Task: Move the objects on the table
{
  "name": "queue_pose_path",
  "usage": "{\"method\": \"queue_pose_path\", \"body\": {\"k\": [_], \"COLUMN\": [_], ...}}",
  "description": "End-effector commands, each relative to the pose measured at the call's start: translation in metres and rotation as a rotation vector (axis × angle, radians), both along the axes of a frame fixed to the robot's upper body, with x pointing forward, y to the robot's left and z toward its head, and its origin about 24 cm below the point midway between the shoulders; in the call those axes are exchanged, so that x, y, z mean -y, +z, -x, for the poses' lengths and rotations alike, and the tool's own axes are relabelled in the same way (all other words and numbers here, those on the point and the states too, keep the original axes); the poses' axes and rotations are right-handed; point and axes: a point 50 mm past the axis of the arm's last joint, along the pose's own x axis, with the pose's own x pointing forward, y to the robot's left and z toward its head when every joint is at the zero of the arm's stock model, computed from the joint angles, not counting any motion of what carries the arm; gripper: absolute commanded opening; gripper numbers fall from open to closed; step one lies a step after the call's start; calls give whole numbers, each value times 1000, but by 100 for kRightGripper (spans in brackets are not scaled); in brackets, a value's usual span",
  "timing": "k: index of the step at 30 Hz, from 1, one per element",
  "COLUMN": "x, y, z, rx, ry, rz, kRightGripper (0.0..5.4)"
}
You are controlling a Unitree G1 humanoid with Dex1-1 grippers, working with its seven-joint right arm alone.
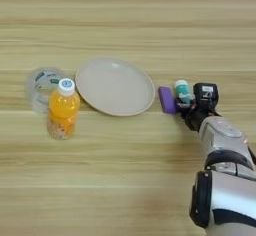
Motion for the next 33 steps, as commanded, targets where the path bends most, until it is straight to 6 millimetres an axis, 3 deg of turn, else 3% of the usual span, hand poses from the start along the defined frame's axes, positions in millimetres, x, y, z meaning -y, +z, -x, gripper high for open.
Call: {"method": "queue_pose_path", "body": {"k": [1,5,17,30,33], "x": [14,14,9,9,8], "y": [49,49,53,60,63], "z": [-18,-18,-23,-25,-26], "rx": [143,145,166,197,211], "ry": [1,2,28,37,47], "rz": [99,104,110,126,134], "kRightGripper": [197,266,402,528,535]}}
